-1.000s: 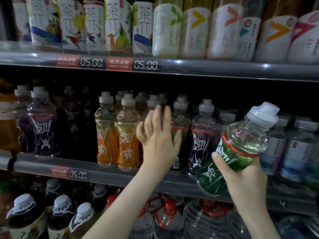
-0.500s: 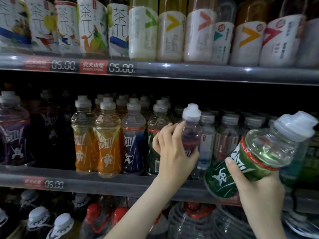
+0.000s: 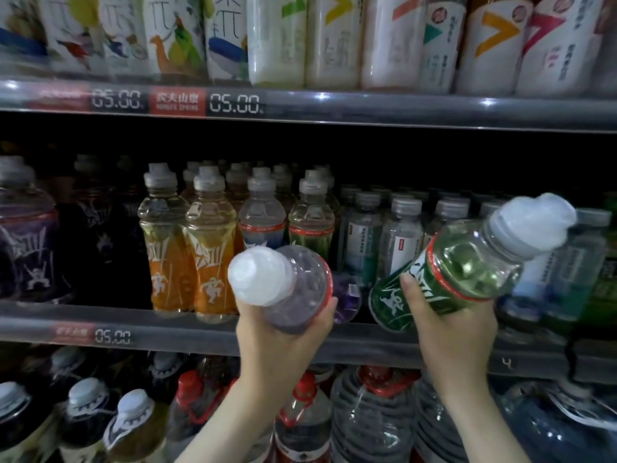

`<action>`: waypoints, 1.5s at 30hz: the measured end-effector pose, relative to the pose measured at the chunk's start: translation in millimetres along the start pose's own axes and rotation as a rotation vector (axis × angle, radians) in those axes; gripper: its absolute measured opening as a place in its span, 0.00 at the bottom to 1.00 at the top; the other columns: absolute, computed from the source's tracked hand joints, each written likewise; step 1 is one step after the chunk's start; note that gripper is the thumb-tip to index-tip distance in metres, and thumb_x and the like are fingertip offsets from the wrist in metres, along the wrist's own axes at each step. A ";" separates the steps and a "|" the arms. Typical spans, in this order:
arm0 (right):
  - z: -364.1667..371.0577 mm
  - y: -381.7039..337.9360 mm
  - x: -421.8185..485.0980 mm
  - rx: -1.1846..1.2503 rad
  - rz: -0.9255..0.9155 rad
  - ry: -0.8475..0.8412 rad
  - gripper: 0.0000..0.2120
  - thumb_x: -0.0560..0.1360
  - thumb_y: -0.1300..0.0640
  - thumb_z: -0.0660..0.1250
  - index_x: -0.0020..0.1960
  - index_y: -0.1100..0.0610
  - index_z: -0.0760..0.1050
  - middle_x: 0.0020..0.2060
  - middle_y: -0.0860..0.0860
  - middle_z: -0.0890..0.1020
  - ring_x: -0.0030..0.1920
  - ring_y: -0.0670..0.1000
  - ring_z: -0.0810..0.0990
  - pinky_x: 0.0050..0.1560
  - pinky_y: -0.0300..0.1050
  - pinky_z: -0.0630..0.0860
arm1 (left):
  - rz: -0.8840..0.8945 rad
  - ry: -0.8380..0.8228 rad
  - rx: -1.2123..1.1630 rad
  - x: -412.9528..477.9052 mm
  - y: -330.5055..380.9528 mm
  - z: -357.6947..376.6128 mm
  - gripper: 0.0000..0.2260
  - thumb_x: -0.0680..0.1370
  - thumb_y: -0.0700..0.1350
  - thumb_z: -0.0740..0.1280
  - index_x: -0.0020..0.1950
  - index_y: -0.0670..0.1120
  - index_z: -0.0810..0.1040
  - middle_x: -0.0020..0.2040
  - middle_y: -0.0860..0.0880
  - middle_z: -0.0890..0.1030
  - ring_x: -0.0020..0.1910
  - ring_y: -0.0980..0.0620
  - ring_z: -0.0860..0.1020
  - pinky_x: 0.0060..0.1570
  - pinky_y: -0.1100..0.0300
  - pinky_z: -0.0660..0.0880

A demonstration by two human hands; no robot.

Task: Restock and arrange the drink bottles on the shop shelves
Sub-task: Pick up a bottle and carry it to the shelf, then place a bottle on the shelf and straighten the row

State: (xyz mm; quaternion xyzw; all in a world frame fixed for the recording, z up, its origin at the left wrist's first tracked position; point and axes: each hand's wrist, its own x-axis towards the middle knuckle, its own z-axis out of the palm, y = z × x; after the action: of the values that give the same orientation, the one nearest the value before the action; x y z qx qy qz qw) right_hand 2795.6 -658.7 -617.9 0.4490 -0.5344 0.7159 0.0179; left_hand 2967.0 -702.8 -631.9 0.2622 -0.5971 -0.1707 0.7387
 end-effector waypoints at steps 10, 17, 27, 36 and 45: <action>57.2 1.7 2.2 -0.030 0.013 -0.093 0.27 0.69 0.51 0.76 0.62 0.54 0.67 0.48 0.44 0.78 0.46 0.34 0.76 0.44 0.22 0.67 | -0.177 0.065 -0.071 30.9 3.7 -73.1 0.32 0.63 0.50 0.78 0.64 0.49 0.70 0.49 0.61 0.80 0.48 0.60 0.80 0.45 0.71 0.75; 88.1 10.6 10.8 -0.215 0.099 -0.180 0.24 0.70 0.46 0.73 0.54 0.57 0.65 0.40 0.54 0.78 0.37 0.56 0.78 0.33 0.43 0.72 | -0.283 0.124 -0.035 38.3 -6.9 -104.1 0.31 0.62 0.51 0.75 0.63 0.54 0.67 0.52 0.58 0.78 0.49 0.62 0.80 0.48 0.67 0.77; 104.8 -4.6 -8.2 -0.391 0.110 -0.143 0.44 0.72 0.52 0.72 0.76 0.57 0.47 0.72 0.59 0.59 0.72 0.59 0.59 0.67 0.56 0.65 | -0.266 0.132 0.032 64.2 -22.1 -138.6 0.31 0.65 0.49 0.75 0.64 0.52 0.66 0.51 0.55 0.79 0.46 0.62 0.80 0.42 0.70 0.75; 170.5 -54.6 -56.0 -0.276 -0.438 -0.260 0.45 0.69 0.60 0.74 0.76 0.52 0.49 0.73 0.54 0.55 0.74 0.57 0.53 0.72 0.49 0.51 | -0.130 0.231 0.326 110.8 -37.8 -191.4 0.30 0.69 0.50 0.75 0.64 0.57 0.62 0.51 0.64 0.75 0.47 0.67 0.78 0.46 0.67 0.75; 239.6 -68.1 -91.1 -0.225 -0.521 -0.411 0.42 0.68 0.60 0.76 0.74 0.56 0.56 0.68 0.60 0.66 0.69 0.58 0.63 0.68 0.53 0.60 | -0.191 0.187 0.514 165.7 -79.5 -209.0 0.32 0.72 0.54 0.73 0.70 0.52 0.61 0.53 0.54 0.76 0.48 0.55 0.76 0.44 0.63 0.70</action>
State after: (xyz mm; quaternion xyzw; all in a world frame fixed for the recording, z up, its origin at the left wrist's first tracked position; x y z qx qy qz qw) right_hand 3033.8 -775.3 -621.0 0.7002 -0.4699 0.5185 0.1416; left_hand 3212.8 -822.0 -578.8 0.5104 -0.5227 -0.0574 0.6804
